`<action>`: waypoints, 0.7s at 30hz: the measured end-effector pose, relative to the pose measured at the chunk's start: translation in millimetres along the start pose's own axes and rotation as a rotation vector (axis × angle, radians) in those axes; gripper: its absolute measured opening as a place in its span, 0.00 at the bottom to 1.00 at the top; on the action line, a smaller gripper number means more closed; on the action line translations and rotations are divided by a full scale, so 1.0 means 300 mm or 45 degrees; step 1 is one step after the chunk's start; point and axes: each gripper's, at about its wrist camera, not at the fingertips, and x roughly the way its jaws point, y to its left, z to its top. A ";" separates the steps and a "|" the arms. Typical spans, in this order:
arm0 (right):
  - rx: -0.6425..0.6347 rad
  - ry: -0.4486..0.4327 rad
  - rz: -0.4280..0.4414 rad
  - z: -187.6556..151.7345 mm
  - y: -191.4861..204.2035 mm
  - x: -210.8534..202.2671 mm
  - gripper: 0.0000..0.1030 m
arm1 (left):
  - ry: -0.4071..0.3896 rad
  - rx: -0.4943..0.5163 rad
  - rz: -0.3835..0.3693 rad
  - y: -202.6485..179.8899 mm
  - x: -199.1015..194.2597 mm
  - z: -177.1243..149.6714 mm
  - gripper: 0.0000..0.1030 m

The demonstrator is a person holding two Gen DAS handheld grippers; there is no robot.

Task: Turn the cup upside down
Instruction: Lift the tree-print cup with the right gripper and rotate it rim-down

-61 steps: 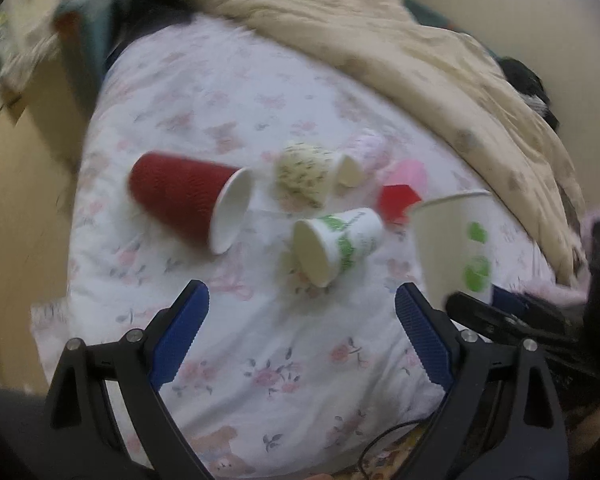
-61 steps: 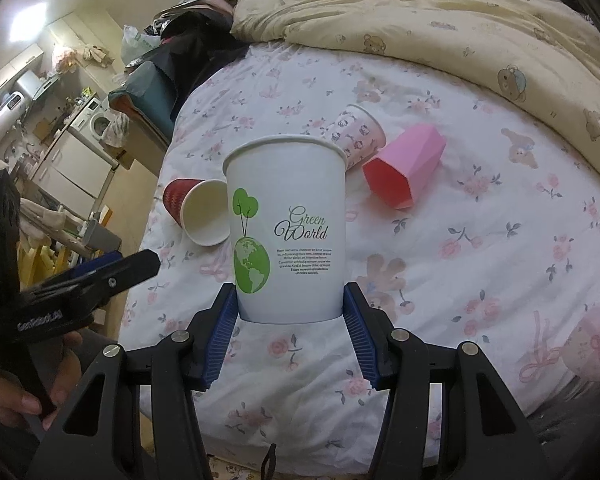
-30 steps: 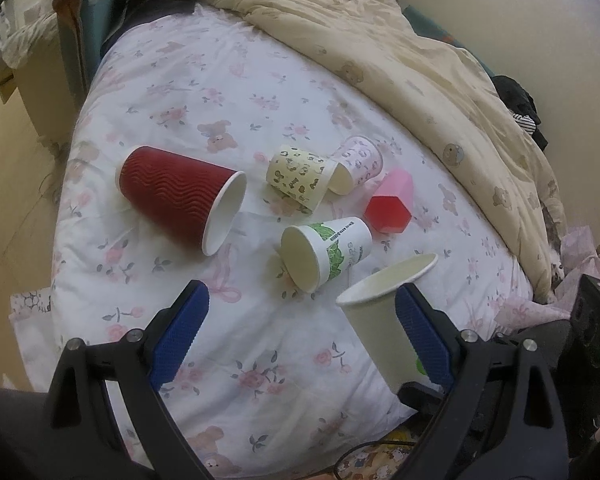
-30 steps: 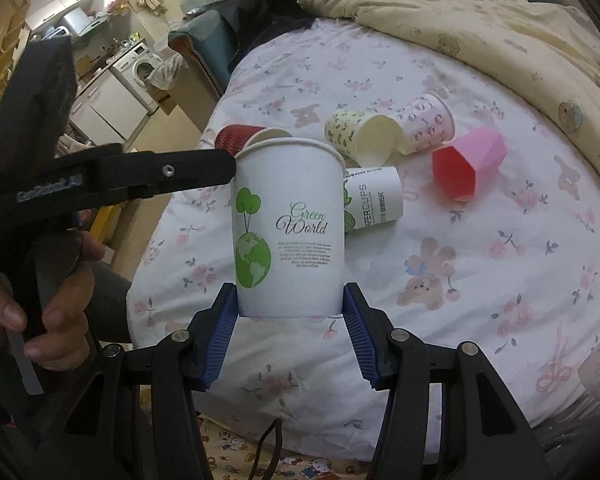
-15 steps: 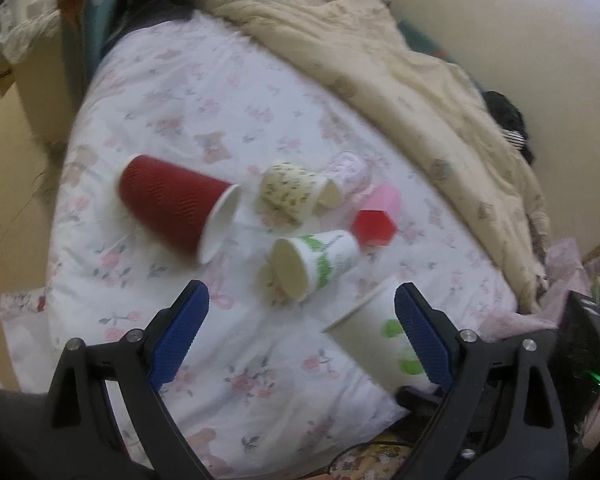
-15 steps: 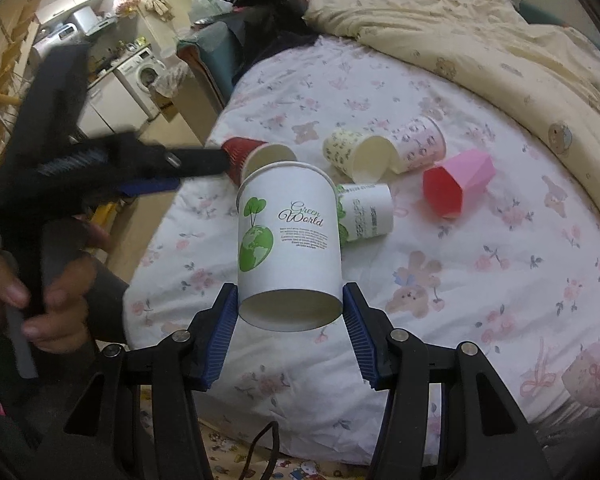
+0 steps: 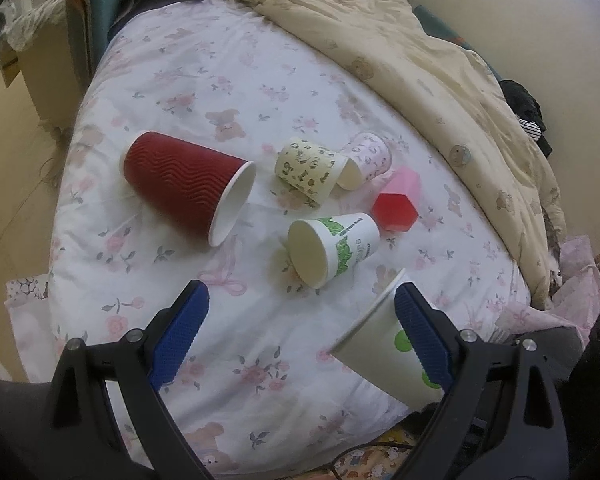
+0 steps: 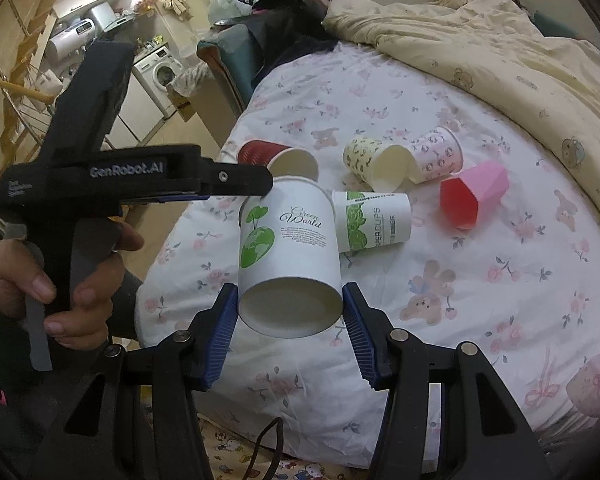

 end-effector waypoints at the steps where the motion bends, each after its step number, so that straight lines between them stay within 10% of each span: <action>1: -0.001 -0.004 0.003 0.001 0.001 -0.002 0.53 | 0.002 -0.004 0.010 0.005 0.002 0.000 0.89; 21: 0.064 -0.131 0.035 0.034 -0.029 -0.063 0.53 | 0.125 -0.057 0.046 0.030 0.069 -0.027 0.89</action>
